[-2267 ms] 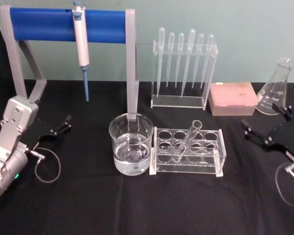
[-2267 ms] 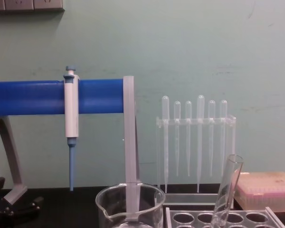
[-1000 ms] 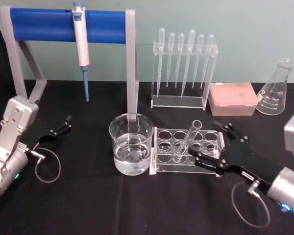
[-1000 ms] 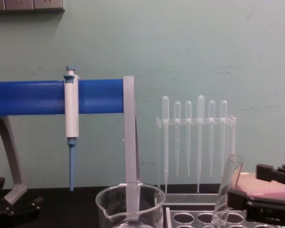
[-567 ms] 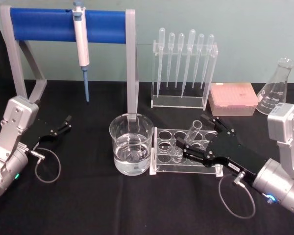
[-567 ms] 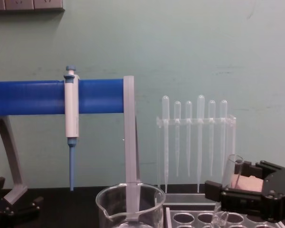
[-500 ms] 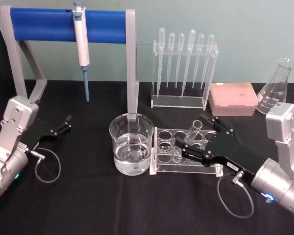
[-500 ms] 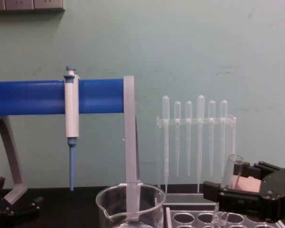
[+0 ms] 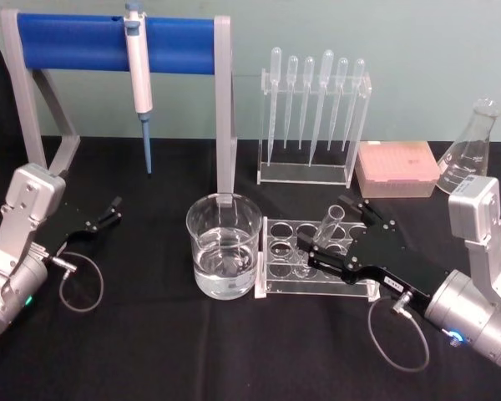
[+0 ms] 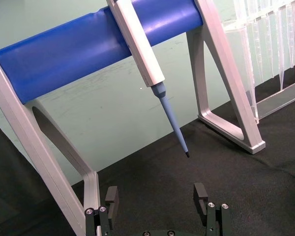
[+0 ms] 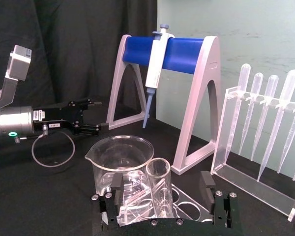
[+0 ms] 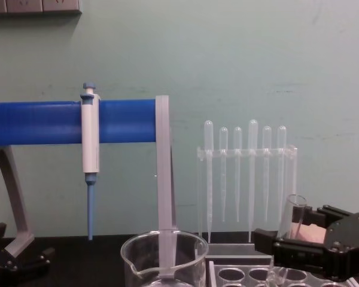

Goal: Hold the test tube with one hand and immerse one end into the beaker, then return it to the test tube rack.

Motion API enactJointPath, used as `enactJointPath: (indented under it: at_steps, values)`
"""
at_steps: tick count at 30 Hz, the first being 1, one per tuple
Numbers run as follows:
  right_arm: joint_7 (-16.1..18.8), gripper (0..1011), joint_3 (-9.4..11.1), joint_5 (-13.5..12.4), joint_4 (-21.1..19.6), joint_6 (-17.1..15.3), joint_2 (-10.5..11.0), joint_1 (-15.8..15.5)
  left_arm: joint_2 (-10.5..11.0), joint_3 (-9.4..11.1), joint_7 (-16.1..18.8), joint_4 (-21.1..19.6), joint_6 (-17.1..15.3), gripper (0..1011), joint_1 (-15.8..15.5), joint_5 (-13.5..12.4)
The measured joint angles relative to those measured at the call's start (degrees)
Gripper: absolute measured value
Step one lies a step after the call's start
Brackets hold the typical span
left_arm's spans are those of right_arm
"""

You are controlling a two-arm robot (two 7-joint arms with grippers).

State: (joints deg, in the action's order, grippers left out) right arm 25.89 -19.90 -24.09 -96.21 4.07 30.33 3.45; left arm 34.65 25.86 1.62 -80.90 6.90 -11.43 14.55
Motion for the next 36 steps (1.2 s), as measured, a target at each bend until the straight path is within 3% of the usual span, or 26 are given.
enactJointPath:
  at_steps: [5,19,22,23,27,36]
  values:
    - [0.0,907,0.0,-0.1,-0.1,0.0,0.1,0.0,0.0,0.0,0.0,0.0,0.0,1000,0.0,0.0]
    - [-0.1,427,0.1,-0.2,-0.2,0.0,0.2,-0.1,0.0,0.0,0.0,0.0,0.0,1000,0.0,0.0]
    - [-0.1,367,0.1,-0.2,-0.2,0.0,0.2,-0.1,0.0,0.0,0.0,0.0,0.0,1000,0.0,0.0]
    - [-0.1,302,0.1,-0.2,-0.2,0.0,0.2,-0.1,0.0,0.0,0.0,0.0,0.0,1000,0.0,0.0]
    - [-0.1,227,0.1,-0.2,-0.2,0.1,0.2,-0.1,0.0,0.0,0.0,0.0,0.0,1000,0.0,0.0]
    - [-0.1,227,0.1,-0.2,-0.2,0.1,0.2,-0.1,0.0,0.0,0.0,0.0,0.0,1000,0.0,0.0]
